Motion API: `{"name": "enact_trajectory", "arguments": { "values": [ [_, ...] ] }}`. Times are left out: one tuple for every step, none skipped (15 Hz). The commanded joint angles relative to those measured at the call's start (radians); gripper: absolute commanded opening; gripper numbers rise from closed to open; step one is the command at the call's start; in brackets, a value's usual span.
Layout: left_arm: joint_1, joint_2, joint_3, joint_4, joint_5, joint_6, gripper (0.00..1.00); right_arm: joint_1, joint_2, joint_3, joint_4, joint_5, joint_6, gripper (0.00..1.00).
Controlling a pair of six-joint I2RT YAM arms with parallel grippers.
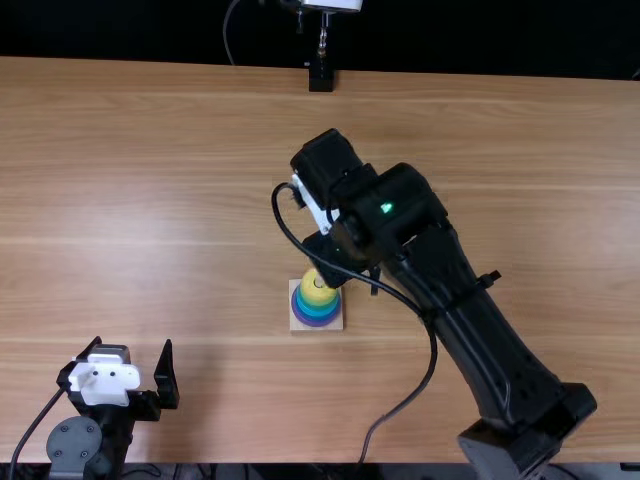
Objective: Build the Hanoi tower: stack the rings onto the peg from bottom to top in this color order: purple, dark blue, light blue, dark green, light green, yellow, orange.
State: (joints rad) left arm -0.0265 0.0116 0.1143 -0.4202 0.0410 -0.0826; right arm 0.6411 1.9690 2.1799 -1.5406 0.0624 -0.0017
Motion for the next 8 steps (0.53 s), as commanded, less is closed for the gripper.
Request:
{"name": "enact_trajectory", "arguments": {
  "values": [
    [-0.01,-0.012,-0.114,-0.079,0.016,0.002,1.0,0.022,-0.056,0.02,-0.003,-0.007,0.002,0.0],
    [-0.01,-0.012,-0.114,-0.08,0.014,0.002,1.0,0.031,-0.056,0.02,-0.003,-0.007,0.002,0.0],
    [-0.01,-0.012,-0.114,-0.08,0.014,0.002,1.0,0.037,-0.056,0.017,-0.003,-0.007,0.002,0.0],
    [-0.01,-0.012,-0.114,-0.08,0.014,0.002,1.0,0.042,-0.056,0.014,-0.003,-0.007,0.002,0.0],
    [-0.01,-0.012,-0.114,-0.08,0.014,0.002,1.0,0.048,-0.056,0.011,-0.003,-0.007,0.004,0.0],
    [-0.01,-0.012,-0.114,-0.079,0.014,0.002,1.0,0.051,-0.055,0.009,-0.003,-0.007,0.009,0.0],
    [-0.01,-0.012,-0.114,-0.08,0.014,0.002,1.0,0.051,-0.055,0.009,-0.001,-0.007,0.022,0.0],
    [-0.01,-0.012,-0.114,-0.08,0.016,0.002,1.0,0.051,-0.053,0.009,-0.001,-0.007,0.029,0.0]
  ]
}}
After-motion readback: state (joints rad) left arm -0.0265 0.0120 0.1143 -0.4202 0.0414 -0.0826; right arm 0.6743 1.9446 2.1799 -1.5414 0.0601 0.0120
